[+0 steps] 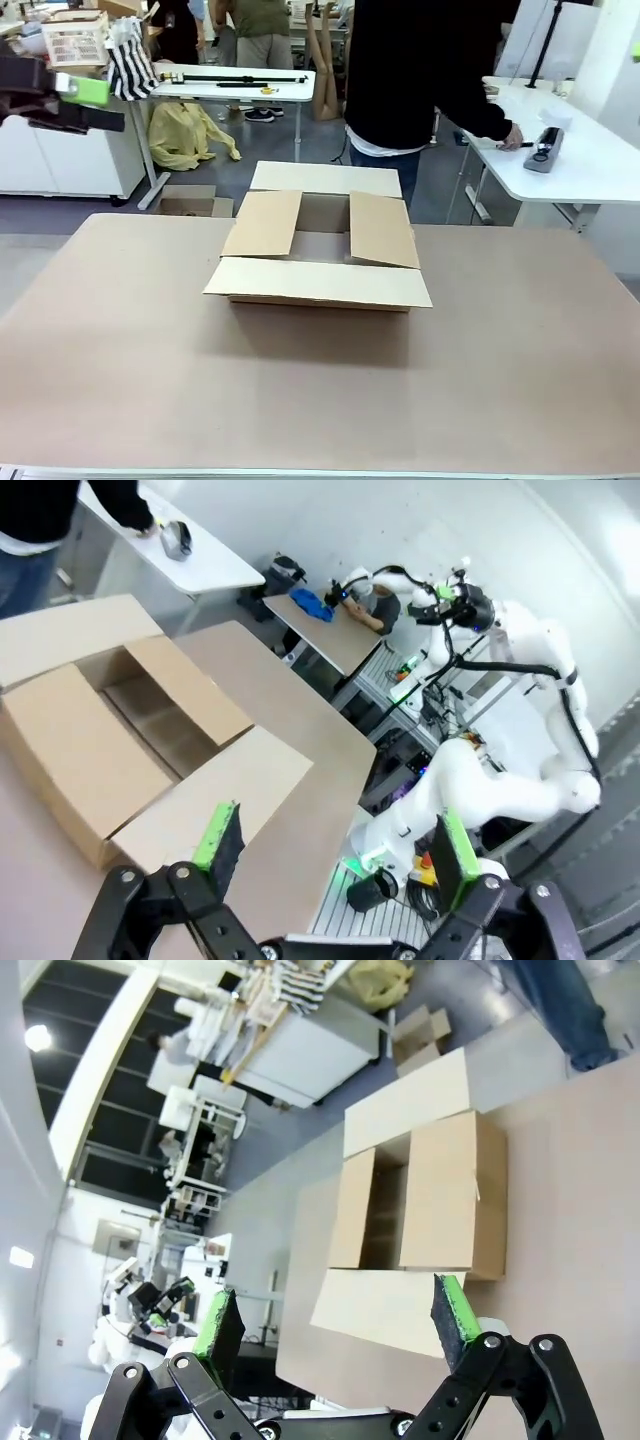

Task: Pack the gift set into the box.
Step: Place both hands on the side flaps of the Package Box and spread them outward.

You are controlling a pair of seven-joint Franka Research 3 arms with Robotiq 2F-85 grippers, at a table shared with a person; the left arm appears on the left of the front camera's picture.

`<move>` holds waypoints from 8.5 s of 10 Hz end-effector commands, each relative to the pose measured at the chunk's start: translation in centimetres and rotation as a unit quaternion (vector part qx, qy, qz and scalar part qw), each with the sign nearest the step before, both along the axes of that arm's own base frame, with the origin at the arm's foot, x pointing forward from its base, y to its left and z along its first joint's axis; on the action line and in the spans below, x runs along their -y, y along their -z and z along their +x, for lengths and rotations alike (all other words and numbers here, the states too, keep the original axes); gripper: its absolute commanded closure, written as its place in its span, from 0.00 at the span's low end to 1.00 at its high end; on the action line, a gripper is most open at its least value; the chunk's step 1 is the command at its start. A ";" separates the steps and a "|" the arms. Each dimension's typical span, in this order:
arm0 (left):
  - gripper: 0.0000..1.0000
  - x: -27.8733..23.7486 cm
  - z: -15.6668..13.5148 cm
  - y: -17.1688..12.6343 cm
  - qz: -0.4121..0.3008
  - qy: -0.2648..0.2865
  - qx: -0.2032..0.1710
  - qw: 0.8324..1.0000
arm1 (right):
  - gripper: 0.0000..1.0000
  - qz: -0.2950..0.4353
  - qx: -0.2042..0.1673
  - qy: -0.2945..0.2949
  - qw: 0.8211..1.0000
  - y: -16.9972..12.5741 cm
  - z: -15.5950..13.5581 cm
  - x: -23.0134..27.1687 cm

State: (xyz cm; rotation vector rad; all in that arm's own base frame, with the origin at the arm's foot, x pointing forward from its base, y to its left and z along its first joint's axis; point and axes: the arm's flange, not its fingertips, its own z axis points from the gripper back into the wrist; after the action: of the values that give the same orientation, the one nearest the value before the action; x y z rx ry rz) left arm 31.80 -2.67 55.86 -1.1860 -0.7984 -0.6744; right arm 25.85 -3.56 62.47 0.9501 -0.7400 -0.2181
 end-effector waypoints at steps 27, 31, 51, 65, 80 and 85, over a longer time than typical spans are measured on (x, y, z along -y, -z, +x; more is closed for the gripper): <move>0.00 35.0 20.2 11.9 0.528 -0.305 -0.209 0.764 | 0.00 0.000 0.008 -0.007 1.000 -0.2 0.0 0.5; 0.00 34.8 21.3 14.2 0.574 -0.388 -0.206 0.691 | 0.00 0.000 0.008 -0.007 1.000 -0.2 0.0 0.5; 0.00 27.5 17.9 7.3 0.576 -0.524 -0.138 0.612 | 0.00 0.000 0.008 -0.007 1.000 -0.2 0.0 0.5; 0.00 10.1 18.3 13.5 0.402 -0.459 -0.328 0.721 | 0.00 0.000 0.008 -0.007 1.000 -0.2 0.0 0.5; 0.00 10.1 18.3 13.5 0.402 -0.459 -0.328 0.721 | 0.00 -0.464 -0.183 -0.073 0.864 10.7 15.2 -26.7; 0.00 10.1 18.3 13.5 0.402 -0.459 -0.328 0.721 | 0.00 -0.548 -0.318 0.002 0.774 12.8 14.4 -27.3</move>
State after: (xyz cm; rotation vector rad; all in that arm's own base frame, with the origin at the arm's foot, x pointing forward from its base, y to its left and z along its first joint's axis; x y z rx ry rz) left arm 50.17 -12.57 42.17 -0.0956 -0.3036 0.2514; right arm 40.11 22.37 49.35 -0.0622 -0.2916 0.0359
